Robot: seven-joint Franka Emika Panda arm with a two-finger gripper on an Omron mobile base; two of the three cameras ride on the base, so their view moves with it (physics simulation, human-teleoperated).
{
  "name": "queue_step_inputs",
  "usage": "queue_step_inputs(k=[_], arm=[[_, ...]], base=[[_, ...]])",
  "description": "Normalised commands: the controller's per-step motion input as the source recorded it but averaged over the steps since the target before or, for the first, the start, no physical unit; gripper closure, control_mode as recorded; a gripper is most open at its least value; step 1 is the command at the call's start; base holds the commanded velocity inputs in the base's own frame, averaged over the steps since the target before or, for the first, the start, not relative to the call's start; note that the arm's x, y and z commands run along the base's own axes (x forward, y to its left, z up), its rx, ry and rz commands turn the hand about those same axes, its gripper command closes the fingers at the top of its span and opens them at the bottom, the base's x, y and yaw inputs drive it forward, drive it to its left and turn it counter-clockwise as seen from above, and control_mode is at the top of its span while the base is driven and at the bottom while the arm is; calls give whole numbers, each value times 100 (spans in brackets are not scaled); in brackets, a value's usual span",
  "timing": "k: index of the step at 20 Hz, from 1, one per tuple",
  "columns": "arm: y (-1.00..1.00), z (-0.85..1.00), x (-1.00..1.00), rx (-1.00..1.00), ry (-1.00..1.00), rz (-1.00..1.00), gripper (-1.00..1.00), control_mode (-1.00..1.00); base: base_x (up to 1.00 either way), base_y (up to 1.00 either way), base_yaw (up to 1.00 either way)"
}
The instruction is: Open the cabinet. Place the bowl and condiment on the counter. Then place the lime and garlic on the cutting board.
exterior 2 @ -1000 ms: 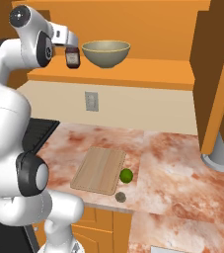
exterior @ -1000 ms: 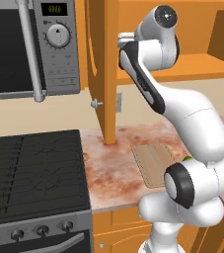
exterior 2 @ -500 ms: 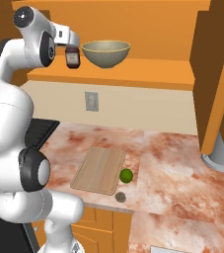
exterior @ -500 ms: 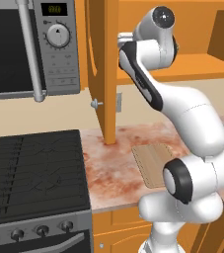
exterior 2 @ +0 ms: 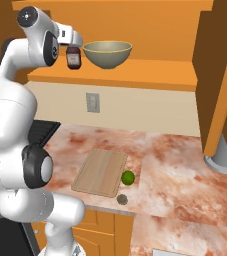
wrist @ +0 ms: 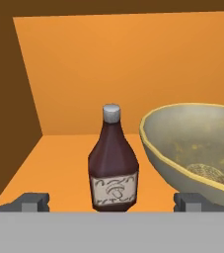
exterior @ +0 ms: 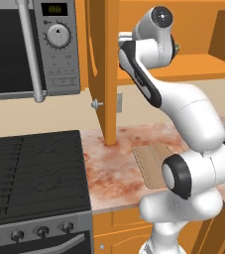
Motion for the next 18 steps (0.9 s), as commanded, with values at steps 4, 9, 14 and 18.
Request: queue_step_inputs(k=[4, 9, 14, 18], arm=[[0, 0, 5, 0, 0, 0, -100, -100], [0, 0, 2, 0, 0, 0, -100, -100], [0, 0, 3, 0, -1, 0, -100, -100], [0, -5, 14, 0, -1, 0, -100, -100]], base=[[0, 0, 0], [0, 0, 0], [0, 0, 0], [0, 0, 0]])
